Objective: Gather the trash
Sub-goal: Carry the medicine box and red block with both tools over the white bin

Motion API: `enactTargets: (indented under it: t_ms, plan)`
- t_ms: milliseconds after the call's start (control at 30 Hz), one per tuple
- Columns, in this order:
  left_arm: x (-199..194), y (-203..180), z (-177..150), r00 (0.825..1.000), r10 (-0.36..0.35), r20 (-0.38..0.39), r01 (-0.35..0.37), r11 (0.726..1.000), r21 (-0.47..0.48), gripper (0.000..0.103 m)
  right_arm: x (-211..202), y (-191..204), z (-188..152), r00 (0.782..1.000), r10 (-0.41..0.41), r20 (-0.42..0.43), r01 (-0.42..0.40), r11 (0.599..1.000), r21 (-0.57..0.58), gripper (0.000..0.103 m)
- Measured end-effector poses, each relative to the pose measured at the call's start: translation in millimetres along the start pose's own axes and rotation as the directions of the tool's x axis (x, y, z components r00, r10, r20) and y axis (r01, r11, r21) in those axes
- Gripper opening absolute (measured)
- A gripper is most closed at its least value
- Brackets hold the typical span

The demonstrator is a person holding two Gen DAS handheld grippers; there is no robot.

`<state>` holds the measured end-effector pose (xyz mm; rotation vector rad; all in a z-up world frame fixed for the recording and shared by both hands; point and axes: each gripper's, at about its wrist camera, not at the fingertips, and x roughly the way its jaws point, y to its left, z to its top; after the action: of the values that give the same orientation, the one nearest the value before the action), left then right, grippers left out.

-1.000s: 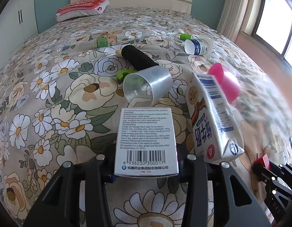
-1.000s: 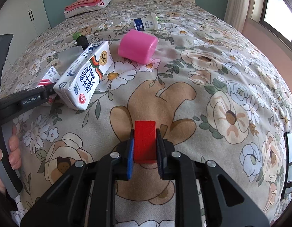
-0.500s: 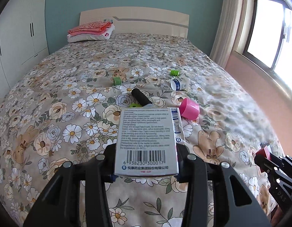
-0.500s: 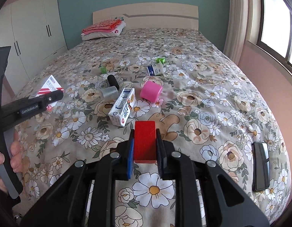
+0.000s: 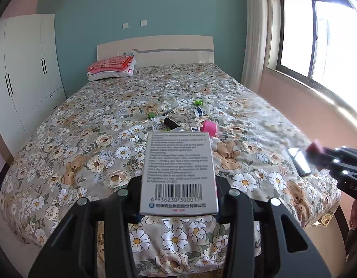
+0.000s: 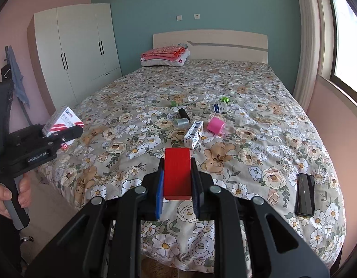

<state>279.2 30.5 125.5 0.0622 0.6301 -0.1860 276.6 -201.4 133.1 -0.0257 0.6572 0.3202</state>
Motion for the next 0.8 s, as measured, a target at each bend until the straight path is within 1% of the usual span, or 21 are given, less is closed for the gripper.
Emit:
enactTargets:
  t_ms: [100,167,233,300,400,500,567,600,667,767,800]
  plan:
    - [-28,-7,-30,1.000,-0.027,-0.003,0.028,0.999,0.025,0.045,-20,11,-28,0.999,0.031,-0.022,-0.032,0.999,-0.022,0.021]
    - [-40,-8,-51,0.998,-0.052,-0.020,0.052,0.998,0.028,0.045,-30,18,-47,0.998,0.053,-0.040,-0.054,0.998,-0.030,0.021]
    - [-48,-10,-74,0.996,-0.079,-0.049,0.081,0.996,0.031,0.045,-36,24,-68,0.995,0.074,-0.066,-0.077,0.996,-0.037,0.021]
    - [-52,-15,-98,0.993,-0.090,-0.079,0.094,0.995,0.045,0.045,-36,31,-90,0.990,0.092,-0.105,-0.097,0.994,-0.047,0.021]
    - [-53,-23,-137,0.982,-0.118,-0.145,0.126,0.991,0.050,0.045,-27,41,-123,0.976,0.113,-0.185,-0.127,0.990,-0.064,0.021]
    - [-41,-27,-179,0.963,-0.139,-0.231,0.151,0.988,0.035,0.045,-12,52,-162,0.954,0.123,-0.275,-0.150,0.985,-0.080,0.021]
    - [-28,-26,-205,0.944,-0.153,-0.294,0.165,0.986,0.017,0.045,1,57,-187,0.933,0.130,-0.335,-0.166,0.983,-0.082,0.021]
    - [-19,-25,-218,0.931,-0.161,-0.329,0.171,0.985,0.002,0.045,8,60,-199,0.921,0.134,-0.366,-0.174,0.981,-0.080,0.021]
    - [-2,-25,-241,0.906,-0.170,-0.387,0.173,0.984,-0.027,0.045,26,64,-222,0.893,0.142,-0.427,-0.187,0.980,-0.066,0.021]
    - [21,-27,-273,0.872,-0.181,-0.455,0.172,0.983,-0.062,0.045,54,72,-258,0.843,0.146,-0.517,-0.205,0.977,-0.058,0.021]
    - [28,-29,-282,0.858,-0.192,-0.476,0.177,0.981,-0.076,0.045,64,75,-270,0.824,0.149,-0.547,-0.212,0.976,-0.054,0.021]
